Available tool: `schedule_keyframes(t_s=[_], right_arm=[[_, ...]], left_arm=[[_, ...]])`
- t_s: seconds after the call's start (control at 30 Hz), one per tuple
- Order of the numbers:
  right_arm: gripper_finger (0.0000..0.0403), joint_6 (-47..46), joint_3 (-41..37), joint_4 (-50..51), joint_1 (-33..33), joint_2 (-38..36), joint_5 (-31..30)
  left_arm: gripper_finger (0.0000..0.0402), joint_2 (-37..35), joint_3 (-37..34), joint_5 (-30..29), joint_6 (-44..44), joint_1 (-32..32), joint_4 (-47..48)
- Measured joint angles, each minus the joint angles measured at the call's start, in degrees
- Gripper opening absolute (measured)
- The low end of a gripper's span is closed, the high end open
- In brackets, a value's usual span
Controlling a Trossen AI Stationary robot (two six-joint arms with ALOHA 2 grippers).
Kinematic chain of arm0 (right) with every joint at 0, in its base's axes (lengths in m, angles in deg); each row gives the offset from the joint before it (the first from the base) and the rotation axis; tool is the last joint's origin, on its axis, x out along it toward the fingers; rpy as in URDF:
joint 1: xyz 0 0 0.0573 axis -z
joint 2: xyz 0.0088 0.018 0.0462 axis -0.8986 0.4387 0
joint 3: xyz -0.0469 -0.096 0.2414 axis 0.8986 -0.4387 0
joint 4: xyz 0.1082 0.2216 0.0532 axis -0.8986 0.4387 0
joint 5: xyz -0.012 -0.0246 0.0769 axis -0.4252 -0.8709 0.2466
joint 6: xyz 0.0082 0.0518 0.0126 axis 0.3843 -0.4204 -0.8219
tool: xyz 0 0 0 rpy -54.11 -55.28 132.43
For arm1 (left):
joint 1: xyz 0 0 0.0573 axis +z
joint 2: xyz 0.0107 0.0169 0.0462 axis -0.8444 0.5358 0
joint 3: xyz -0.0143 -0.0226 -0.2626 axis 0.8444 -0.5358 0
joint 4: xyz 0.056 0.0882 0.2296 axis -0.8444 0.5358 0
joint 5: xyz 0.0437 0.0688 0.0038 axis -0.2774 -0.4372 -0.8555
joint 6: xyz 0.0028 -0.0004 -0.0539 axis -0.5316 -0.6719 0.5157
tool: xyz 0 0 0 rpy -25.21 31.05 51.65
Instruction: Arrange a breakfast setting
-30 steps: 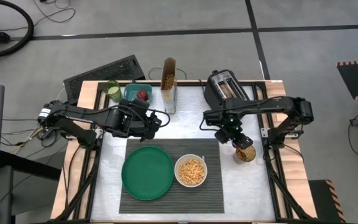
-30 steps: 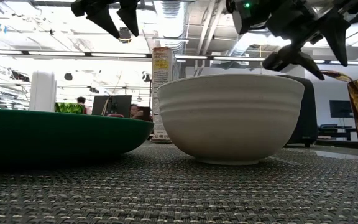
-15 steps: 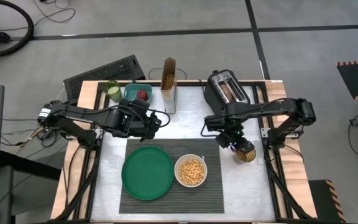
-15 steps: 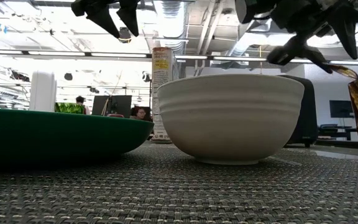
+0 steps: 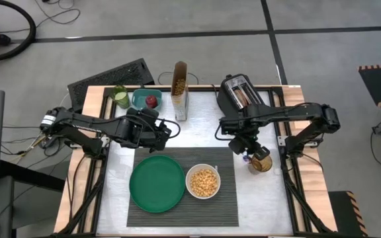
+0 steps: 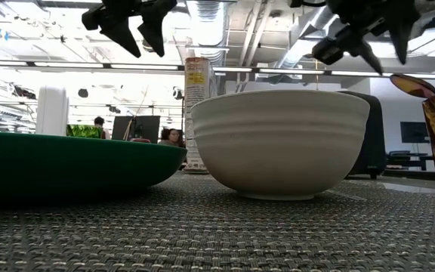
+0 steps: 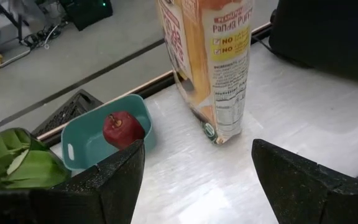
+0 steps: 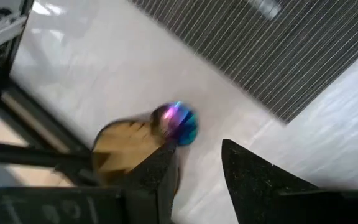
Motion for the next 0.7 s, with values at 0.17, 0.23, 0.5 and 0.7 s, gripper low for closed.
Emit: schedule_keyframes(t_s=[0.17, 0.23, 0.5, 0.7], right_arm=[[0.0188, -1.0, 0.0, -3.2, -2.1, 0.0, 0.0], [0.0209, -7.1, 0.0, -3.6, -3.0, 0.0, -1.4], [0.0257, -39.6, 0.4, -0.3, -6.5, 0.0, -2.7], [0.0258, -59.3, 3.0, 1.5, -13.7, 0.0, -7.0]], left_arm=[[0.0281, 0.0, 0.0, -0.1, 0.1, 0.0, -0.9], [0.0281, 0.0, 0.0, -0.1, 0.1, 0.0, -0.9], [0.0281, 0.0, 0.0, -0.1, 0.6, 0.0, -0.9], [0.0281, 0.0, 0.0, 0.9, 1.3, 0.0, -0.9]])
